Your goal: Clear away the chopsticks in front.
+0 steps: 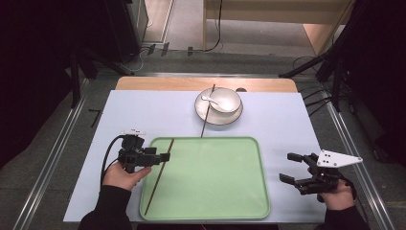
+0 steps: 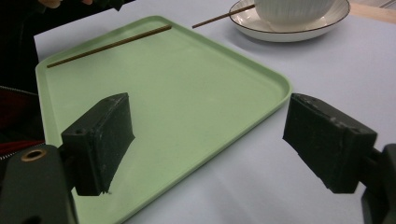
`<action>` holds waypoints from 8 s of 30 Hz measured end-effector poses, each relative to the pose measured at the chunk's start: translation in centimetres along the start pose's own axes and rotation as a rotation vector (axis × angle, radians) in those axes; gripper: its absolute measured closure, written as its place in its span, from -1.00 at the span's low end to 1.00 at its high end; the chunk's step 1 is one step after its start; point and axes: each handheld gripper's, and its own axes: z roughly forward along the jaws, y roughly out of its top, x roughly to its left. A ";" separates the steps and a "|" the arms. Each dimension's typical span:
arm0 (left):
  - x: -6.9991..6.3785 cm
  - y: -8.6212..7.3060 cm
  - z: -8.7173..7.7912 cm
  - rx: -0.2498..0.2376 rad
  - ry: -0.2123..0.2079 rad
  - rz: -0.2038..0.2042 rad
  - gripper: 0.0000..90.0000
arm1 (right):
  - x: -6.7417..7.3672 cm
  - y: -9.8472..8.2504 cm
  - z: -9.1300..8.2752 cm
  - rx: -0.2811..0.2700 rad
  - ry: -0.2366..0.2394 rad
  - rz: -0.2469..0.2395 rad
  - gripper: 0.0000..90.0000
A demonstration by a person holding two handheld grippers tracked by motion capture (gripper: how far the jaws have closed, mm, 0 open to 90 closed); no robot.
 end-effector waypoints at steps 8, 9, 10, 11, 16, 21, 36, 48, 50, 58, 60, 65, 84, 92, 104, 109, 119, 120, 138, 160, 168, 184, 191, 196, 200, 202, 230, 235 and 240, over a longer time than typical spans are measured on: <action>0.0 2.3 0.9 -0.002 -0.029 0.019 -0.35 | 0.0 -0.1 0.0 0.010 -0.001 0.010 -0.64; -0.1 2.6 1.0 -0.005 -0.033 0.022 -0.35 | -0.1 -0.1 0.0 0.009 0.000 0.010 -0.64; 0.0 2.9 1.1 -0.005 -0.036 0.030 -0.35 | -0.1 -0.1 0.0 0.007 0.000 0.009 -0.64; -0.1 3.1 1.2 -0.004 -0.037 0.032 -0.35 | -0.1 -0.1 0.0 0.005 0.001 0.009 -0.64; -0.1 4.6 2.0 0.003 -0.029 0.053 -0.35 | 0.0 0.0 0.0 0.008 0.003 0.009 -0.64; 0.1 6.2 2.6 -0.014 -0.044 0.044 -0.35 | 0.0 0.0 0.1 0.008 0.005 0.007 -0.64; 0.5 10.4 5.8 -0.010 -0.012 0.060 -0.33 | -0.2 -0.1 0.1 0.006 0.007 0.010 -0.64; -0.2 13.8 9.2 0.019 0.012 0.056 -0.26 | -0.3 0.0 0.1 -0.002 0.008 0.000 -0.64; -0.2 14.0 10.0 0.026 0.010 0.046 -0.24 | -0.4 0.0 0.1 -0.002 0.010 -0.003 -0.63; -0.8 14.9 13.0 0.083 0.032 0.085 -0.08 | -0.5 0.1 0.2 -0.003 0.012 -0.007 -0.63; -0.9 15.1 13.4 0.062 0.023 0.070 -0.06 | -0.5 0.1 0.2 -0.003 0.013 -0.007 -0.63; -1.5 15.6 14.5 0.082 0.054 0.092 0.09 | -0.5 0.1 0.2 -0.003 0.014 -0.009 -0.63; -1.3 15.1 18.5 0.129 0.099 -0.020 0.75 | -0.4 0.1 -0.2 -0.016 0.013 -0.017 -0.62; -0.9 15.4 18.1 0.123 0.101 -0.085 0.90 | -0.4 0.1 -0.1 -0.014 0.015 -0.021 -0.62; 0.3 16.0 13.7 0.078 0.092 -0.121 0.91 | -0.3 0.1 -0.2 -0.015 0.010 -0.026 -0.62; 0.5 15.7 11.8 0.080 0.090 -0.122 0.91 | -0.3 0.1 -0.2 -0.016 0.009 -0.027 -0.62; 1.3 14.5 8.6 0.077 0.090 -0.138 0.91 | -0.3 0.1 -0.1 -0.011 0.008 -0.026 -0.62; 1.4 14.2 8.4 0.080 0.091 -0.139 0.91 | -0.3 0.1 -0.1 -0.012 0.008 -0.026 -0.62; 1.4 9.2 3.9 0.052 0.087 -0.163 0.91 | -0.4 0.0 -0.1 -0.016 0.001 -0.021 -0.62; 0.1 1.4 1.1 0.033 0.098 -0.169 0.91 | -0.3 0.1 -0.4 -0.032 -0.008 -0.022 -0.62; -0.5 -1.3 1.6 0.048 0.089 -0.162 0.91 | -0.1 0.2 -0.1 -0.030 -0.003 -0.036 -0.62; -1.4 -4.7 2.2 0.074 0.075 -0.202 0.91 | -0.2 0.3 0.1 -0.026 0.001 -0.043 -0.62; -1.9 -5.7 2.9 0.094 0.064 -0.201 0.91 | -0.1 0.3 0.2 -0.022 0.005 -0.044 -0.62; -1.5 -6.3 3.1 0.095 0.059 -0.221 0.91 | -0.1 0.3 0.1 -0.022 0.001 -0.046 -0.62; -1.3 -6.4 2.9 0.093 0.061 -0.236 0.90 | -0.2 0.3 0.1 -0.020 0.003 -0.044 -0.62; -1.2 -6.4 2.6 0.096 0.088 -0.226 0.90 | -0.2 0.3 0.2 -0.020 0.005 -0.045 -0.62; -0.8 -5.9 0.8 0.055 0.059 -0.179 0.46 | -0.1 0.5 0.4 -0.012 0.031 -0.052 -0.62; 0.2 -5.6 -0.5 0.041 0.022 -0.108 0.11 | 0.0 0.4 0.5 -0.005 0.034 -0.053 -0.62; 1.5 -5.6 -2.2 -0.001 0.039 -0.006 -0.13 | 0.2 0.4 0.1 -0.014 0.032 -0.050 -0.62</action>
